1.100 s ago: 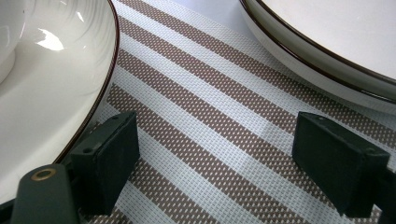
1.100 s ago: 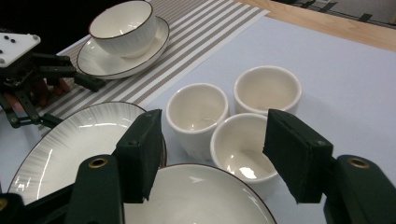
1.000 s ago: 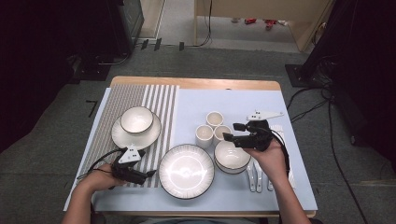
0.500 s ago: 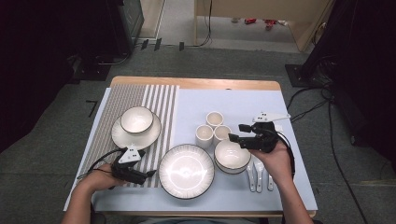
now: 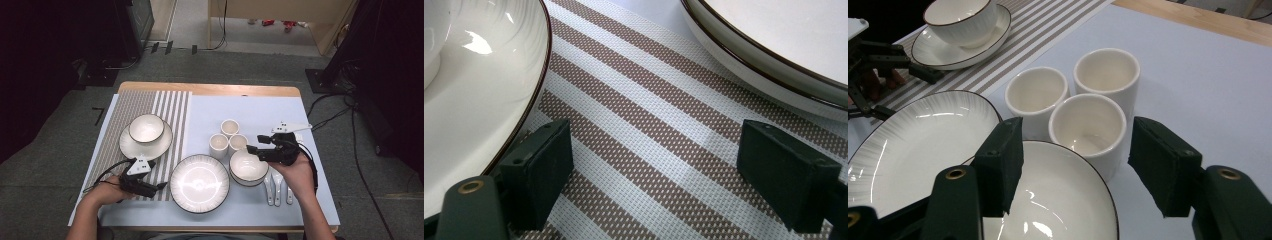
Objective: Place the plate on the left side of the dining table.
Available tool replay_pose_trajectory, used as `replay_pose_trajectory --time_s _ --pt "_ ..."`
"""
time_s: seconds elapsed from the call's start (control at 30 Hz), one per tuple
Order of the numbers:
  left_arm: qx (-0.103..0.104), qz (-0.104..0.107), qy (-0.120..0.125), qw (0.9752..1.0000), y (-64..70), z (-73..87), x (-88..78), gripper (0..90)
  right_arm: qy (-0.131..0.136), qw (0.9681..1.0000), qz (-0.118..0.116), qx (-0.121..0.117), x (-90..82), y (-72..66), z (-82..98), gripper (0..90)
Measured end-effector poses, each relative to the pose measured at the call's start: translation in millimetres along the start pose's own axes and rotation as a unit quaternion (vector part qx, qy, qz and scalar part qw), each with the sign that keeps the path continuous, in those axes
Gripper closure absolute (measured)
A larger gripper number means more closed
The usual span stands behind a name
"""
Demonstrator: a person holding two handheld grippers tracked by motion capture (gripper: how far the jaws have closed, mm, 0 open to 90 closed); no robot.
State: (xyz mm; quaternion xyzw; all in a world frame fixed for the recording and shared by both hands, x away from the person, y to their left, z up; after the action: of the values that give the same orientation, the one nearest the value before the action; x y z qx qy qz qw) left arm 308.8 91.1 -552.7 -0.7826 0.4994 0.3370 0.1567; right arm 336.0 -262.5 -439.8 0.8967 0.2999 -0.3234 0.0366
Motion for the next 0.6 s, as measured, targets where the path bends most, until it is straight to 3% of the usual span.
replay_pose_trajectory --time_s 0.6 --pt "-0.003 0.001 0.002 1.0000 0.1 -0.1 0.1 15.2 0.002 0.9998 0.012 0.014 -8.3 10.6 6.3 39.7"
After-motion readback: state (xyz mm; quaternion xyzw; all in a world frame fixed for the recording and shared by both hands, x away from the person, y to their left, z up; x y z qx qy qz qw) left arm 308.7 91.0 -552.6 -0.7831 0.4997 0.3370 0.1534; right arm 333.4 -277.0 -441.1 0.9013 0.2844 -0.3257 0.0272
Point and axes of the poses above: each handheld gripper's, and its own axes: x roughly forward along the jaws, z roughly out of its underside, y roughly to its right, the point moved 8 cm from there along x, roughly forward along the jaws, and after that the axes turned 7 degrees about z, right-handed, at the moved point
